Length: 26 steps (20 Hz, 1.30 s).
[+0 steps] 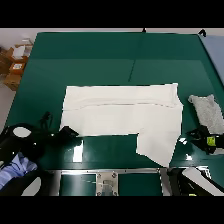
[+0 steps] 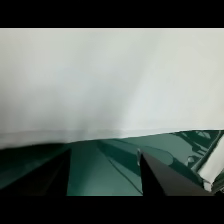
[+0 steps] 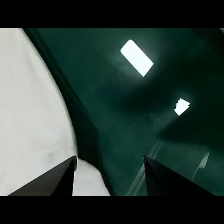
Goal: Fold the shirts.
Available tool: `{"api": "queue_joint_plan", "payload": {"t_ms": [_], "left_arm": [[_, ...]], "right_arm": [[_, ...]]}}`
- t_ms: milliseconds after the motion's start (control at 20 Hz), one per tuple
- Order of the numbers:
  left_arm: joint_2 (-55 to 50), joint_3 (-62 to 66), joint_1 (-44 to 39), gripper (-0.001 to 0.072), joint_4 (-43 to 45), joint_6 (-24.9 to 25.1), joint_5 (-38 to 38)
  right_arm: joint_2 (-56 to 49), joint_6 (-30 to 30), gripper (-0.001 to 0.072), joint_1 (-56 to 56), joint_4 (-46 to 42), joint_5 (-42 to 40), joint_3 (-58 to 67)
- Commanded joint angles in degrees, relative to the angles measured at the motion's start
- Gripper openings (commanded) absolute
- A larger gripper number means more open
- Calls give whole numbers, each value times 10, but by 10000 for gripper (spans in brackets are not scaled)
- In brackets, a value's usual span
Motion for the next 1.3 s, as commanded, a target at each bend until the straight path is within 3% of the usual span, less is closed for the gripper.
{"api": "queue_joint_plan", "payload": {"t_ms": [0,100,150,200,250,300,600,650,700,850,900,1000,1050,1250], "left_arm": [[3,-32,-71,494,-23,-42,152],[3,-32,-86,485,-33,-61,217],[3,-31,-86,484,-42,-63,230],[3,-31,-86,440,-46,-68,234],[3,-31,-86,209,-47,-65,235],[3,-31,-86,153,-46,-65,236],[3,-31,-86,150,-47,-50,232],[3,-31,-86,117,-47,-50,232],[3,-31,-86,23,-47,-50,231],[3,-31,-86,25,-47,-50,224],[3,-31,-86,24,-47,-50,222],[3,-31,-86,24,-47,-47,216],[3,-29,-86,24,-47,-35,208],[3,24,-86,23,-8,-32,141]], "right_arm": [[3,12,495,5,1,0,-19],[3,14,501,32,1,8,-28],[3,22,537,49,-1,11,-40],[3,29,547,66,-3,11,-56],[-3,39,548,83,-1,7,-59],[-7,39,547,97,-1,8,-59],[-61,66,547,154,-5,24,-59],[-76,67,547,159,-5,32,-59],[-85,67,547,160,-5,40,-59],[-90,67,545,159,-32,73,-53],[-89,67,520,159,-32,72,-53],[-88,66,146,160,-21,69,-53],[-84,64,34,160,-13,69,-52],[-49,82,21,159,6,82,0]]}}
